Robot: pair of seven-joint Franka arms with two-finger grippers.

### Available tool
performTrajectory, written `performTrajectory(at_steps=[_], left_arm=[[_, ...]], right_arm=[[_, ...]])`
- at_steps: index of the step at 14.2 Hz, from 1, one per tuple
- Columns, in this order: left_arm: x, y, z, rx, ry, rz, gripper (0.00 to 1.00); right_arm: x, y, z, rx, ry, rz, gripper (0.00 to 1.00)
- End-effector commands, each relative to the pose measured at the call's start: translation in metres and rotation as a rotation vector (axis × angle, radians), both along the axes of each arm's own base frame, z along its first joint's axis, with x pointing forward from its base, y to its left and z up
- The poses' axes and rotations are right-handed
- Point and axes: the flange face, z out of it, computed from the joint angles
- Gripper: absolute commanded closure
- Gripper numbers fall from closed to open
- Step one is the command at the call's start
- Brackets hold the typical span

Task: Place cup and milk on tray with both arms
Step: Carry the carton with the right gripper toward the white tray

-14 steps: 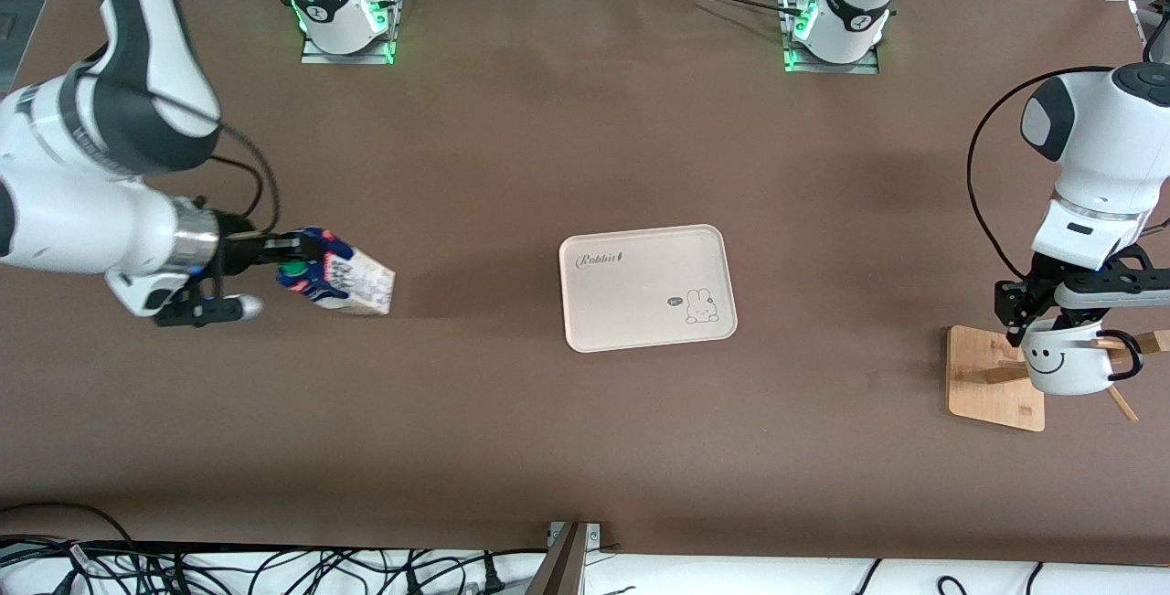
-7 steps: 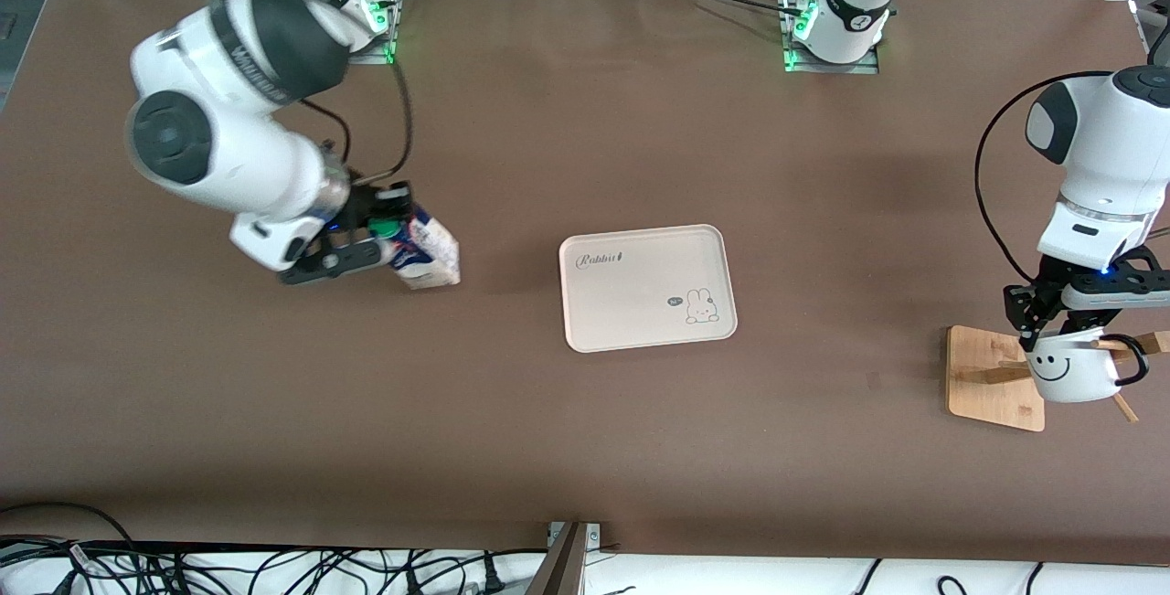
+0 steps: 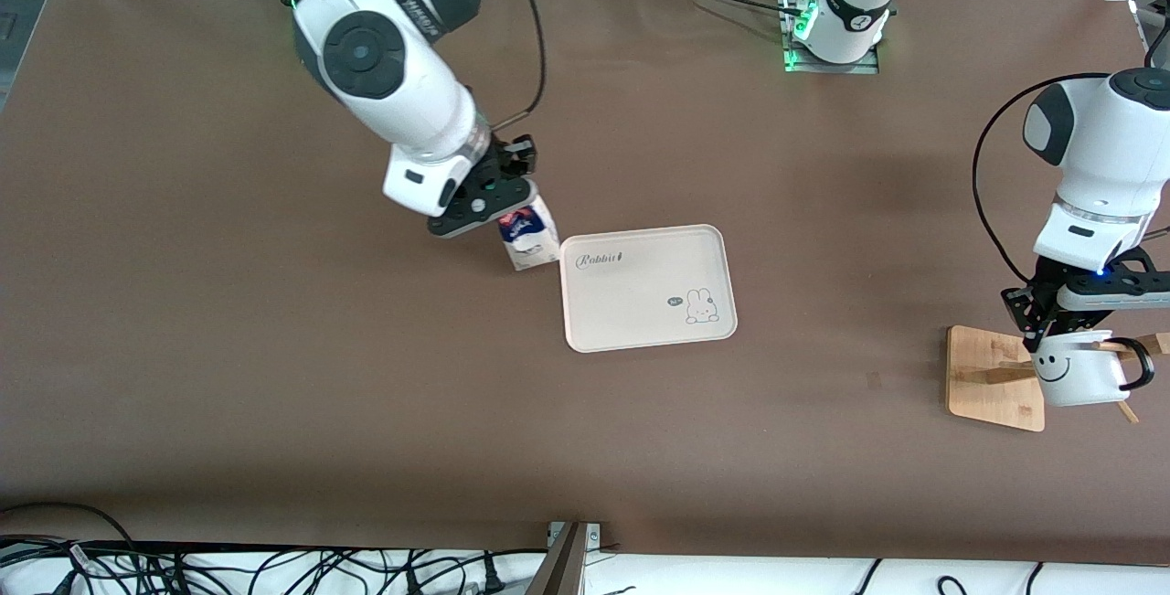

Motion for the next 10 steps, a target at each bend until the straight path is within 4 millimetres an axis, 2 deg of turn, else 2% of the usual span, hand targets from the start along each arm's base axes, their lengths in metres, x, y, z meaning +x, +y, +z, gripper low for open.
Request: performTrajectory(at_steps=[1,3,4,7,10], left_arm=[[0.002,0.005,0.006,0.026,-0.02,-0.012,0.86],[0.002,0.005,0.008,0.027,-0.023,-0.014,0.97],[0.002,0.004,0.008,0.026,-0.023,-0.014,1.0],[0.003,-0.003,0.011,0.022,-0.029,-0.018,1.0],[0.004,-0.016,0.015,0.021,-0.036,-0.038,1.0]], right_arm=[[0.015,0.019,-0.022,0.046,-0.031,-0.048,0.56],[0.017,0.029,-0.039,0.056,-0.026,-0.093,0.57],[0.016,0.033,-0.044,0.055,-0.021,-0.094,0.57],[0.004,0.048,-0.059,0.026,-0.009,-0.057,0.57],[-0.015,0.071,-0.065,0.014,-0.009,-0.011,0.57]])
